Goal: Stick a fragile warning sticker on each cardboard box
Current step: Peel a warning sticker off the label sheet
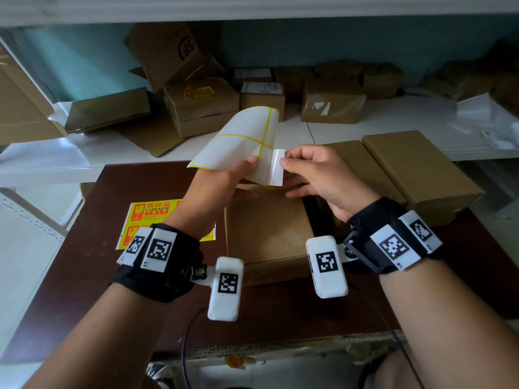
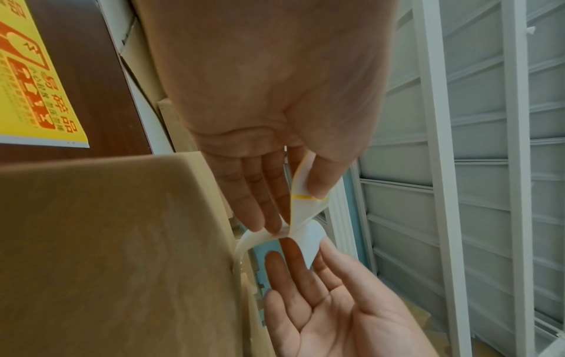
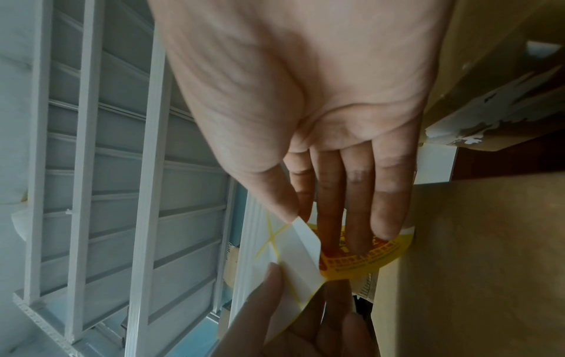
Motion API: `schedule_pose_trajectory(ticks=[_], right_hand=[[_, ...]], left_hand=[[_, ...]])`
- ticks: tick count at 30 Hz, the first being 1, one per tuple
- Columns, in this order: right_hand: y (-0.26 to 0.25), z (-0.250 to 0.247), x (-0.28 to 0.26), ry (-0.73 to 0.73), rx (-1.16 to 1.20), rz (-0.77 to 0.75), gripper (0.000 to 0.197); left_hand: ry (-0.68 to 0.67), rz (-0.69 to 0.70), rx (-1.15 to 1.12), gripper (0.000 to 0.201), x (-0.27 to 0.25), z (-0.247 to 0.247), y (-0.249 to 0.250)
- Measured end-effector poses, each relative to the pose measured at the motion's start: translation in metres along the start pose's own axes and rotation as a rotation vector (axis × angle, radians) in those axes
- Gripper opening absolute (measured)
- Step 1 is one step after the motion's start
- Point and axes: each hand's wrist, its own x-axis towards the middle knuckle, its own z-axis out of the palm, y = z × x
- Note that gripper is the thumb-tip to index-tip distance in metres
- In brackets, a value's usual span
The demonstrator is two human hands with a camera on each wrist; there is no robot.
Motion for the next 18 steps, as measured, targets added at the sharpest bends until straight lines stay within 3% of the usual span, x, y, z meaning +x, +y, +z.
schedule_pose_trajectory(ticks=[18], right_hand=[[0.0006,-0.0032,0.0001,0.011,0.034,0.012,0.008]], left_hand=[[0.027,-0.056,-0.045,0.023,0.0035,-0.0007,-0.0021]])
